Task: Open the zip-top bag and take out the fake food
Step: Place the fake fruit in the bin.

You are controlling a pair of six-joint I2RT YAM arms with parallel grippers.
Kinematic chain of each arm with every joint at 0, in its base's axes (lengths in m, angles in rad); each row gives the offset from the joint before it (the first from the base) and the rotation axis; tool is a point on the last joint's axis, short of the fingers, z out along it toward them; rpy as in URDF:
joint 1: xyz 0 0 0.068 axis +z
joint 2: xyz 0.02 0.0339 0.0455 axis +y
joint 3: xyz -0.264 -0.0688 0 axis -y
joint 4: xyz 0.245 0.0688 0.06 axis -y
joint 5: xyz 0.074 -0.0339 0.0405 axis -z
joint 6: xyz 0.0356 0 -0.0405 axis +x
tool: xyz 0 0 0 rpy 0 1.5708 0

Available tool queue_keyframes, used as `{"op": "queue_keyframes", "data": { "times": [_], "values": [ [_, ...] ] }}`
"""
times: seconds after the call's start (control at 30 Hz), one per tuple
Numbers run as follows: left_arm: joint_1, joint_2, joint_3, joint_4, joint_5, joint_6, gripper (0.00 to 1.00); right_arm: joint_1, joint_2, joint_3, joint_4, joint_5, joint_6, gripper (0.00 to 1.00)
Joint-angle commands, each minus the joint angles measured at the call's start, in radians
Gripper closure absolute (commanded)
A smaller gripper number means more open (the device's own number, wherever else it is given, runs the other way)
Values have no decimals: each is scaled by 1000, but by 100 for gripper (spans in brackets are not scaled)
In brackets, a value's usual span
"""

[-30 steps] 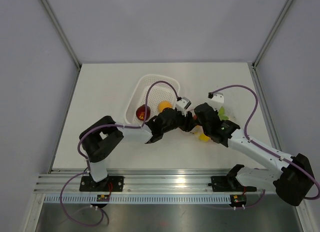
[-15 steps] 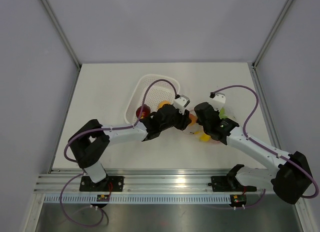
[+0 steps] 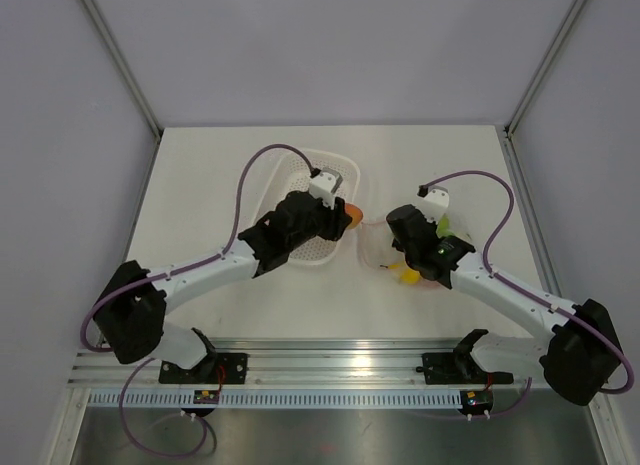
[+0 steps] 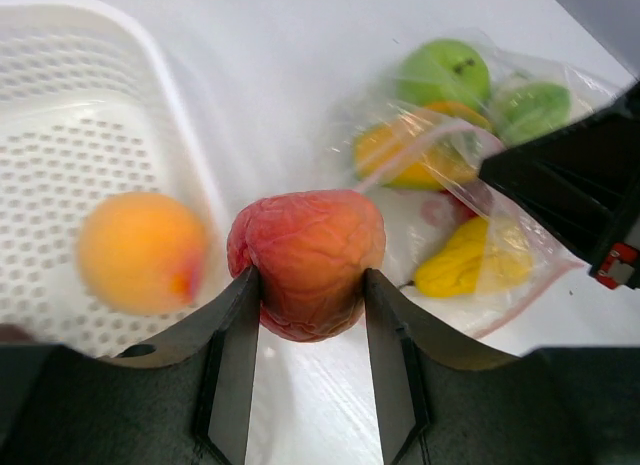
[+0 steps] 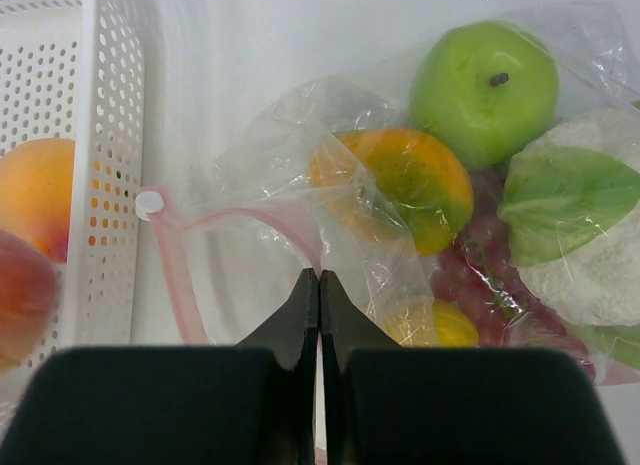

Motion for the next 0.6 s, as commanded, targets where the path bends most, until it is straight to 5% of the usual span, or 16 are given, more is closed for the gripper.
{"op": "queue_keyframes", "data": {
  "times": [0.0,0.2,0.57],
  "values": [
    [93,-130,-57,20,-18,-29,66,-10,11,38,18,13,10,100],
    [225,-176,-98,-3,-50,-67,66,-10,27,36,38,-13,4,100],
    [307,-54,-40,-83,-55,-112,64,-10,27,36,41,-16,-5,100]
  ]
}}
